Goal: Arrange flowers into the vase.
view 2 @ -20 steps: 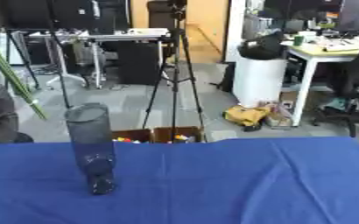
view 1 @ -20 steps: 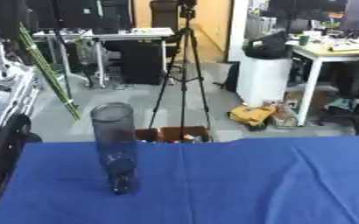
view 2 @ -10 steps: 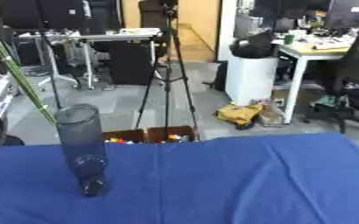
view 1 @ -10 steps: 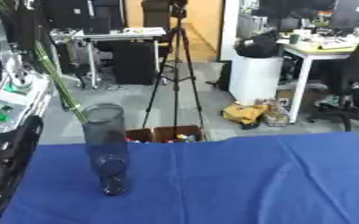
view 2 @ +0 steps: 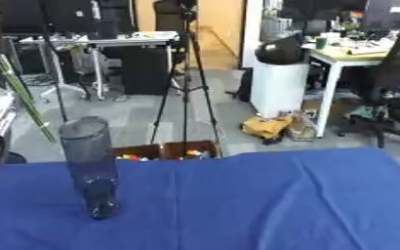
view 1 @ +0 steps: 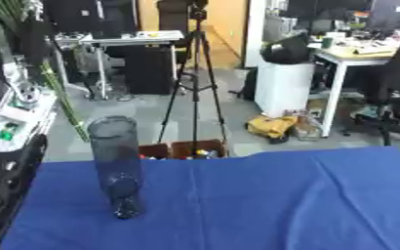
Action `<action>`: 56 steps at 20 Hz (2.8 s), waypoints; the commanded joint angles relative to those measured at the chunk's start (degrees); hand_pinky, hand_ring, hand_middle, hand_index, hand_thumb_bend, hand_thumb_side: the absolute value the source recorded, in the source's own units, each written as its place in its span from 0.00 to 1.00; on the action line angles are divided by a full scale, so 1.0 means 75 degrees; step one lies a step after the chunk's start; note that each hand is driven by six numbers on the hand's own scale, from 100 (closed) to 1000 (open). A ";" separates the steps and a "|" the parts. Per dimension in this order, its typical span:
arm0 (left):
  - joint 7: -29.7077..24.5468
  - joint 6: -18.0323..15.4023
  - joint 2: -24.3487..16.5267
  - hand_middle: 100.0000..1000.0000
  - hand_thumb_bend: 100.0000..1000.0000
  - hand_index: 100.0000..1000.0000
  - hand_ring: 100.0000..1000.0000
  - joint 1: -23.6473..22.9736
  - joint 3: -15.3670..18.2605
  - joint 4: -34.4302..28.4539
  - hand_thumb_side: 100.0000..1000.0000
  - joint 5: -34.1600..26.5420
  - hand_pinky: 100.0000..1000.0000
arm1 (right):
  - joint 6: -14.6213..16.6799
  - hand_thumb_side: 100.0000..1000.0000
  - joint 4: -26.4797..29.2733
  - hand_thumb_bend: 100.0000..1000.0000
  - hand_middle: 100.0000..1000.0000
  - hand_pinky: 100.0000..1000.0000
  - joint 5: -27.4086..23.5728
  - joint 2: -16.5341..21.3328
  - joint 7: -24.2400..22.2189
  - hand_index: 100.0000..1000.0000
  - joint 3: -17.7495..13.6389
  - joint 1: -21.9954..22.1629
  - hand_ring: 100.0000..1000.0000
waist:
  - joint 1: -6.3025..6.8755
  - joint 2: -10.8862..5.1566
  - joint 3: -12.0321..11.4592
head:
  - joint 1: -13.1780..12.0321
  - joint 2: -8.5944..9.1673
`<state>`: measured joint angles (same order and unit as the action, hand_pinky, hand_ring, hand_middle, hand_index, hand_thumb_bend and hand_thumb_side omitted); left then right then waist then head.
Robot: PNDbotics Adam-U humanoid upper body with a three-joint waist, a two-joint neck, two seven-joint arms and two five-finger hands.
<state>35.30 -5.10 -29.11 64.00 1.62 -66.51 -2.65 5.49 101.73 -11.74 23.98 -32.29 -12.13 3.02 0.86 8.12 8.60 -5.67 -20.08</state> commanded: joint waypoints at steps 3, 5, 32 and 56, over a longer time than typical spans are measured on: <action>0.0047 0.0102 -0.0090 0.00 0.00 0.00 0.00 0.0112 -0.0019 -0.0093 0.54 0.0435 0.00 | -0.0004 0.44 0.0053 0.09 0.55 0.98 0.0056 0.0146 -0.0047 1.00 -0.0031 -0.0063 1.00 | 0.0081 -0.0059 0.0010 | 0.0020 0.0037; 0.0063 0.0132 -0.0086 0.00 0.00 0.00 0.00 0.0093 -0.0022 -0.0084 0.54 0.0523 0.00 | -0.0002 0.44 0.0046 0.09 0.55 0.98 0.0066 0.0140 -0.0053 1.00 -0.0034 -0.0055 1.00 | 0.0079 -0.0056 0.0018 | 0.0018 0.0026; 0.0368 0.0132 -0.0103 0.00 0.00 0.00 0.00 0.0116 -0.0011 -0.0066 0.54 0.0936 0.00 | -0.0005 0.44 0.0007 0.09 0.55 0.98 0.0077 0.0122 -0.0133 1.00 -0.0022 -0.0103 1.00 | 0.0090 -0.0021 0.0104 | 0.0006 0.0095; 0.1883 -0.0452 -0.0208 0.00 0.00 0.00 0.00 0.0147 0.0278 -0.0249 0.56 0.1805 0.00 | -0.0030 0.44 -0.0025 0.09 0.55 0.98 0.0185 0.0024 -0.0268 1.00 0.0003 -0.0217 1.00 | 0.0131 0.0215 0.0301 | -0.0016 0.0143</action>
<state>49.23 -7.98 -29.67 64.04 3.14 -67.33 10.91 5.15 101.01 -10.60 23.44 -34.09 -11.95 1.96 1.36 9.66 10.83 -5.91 -19.59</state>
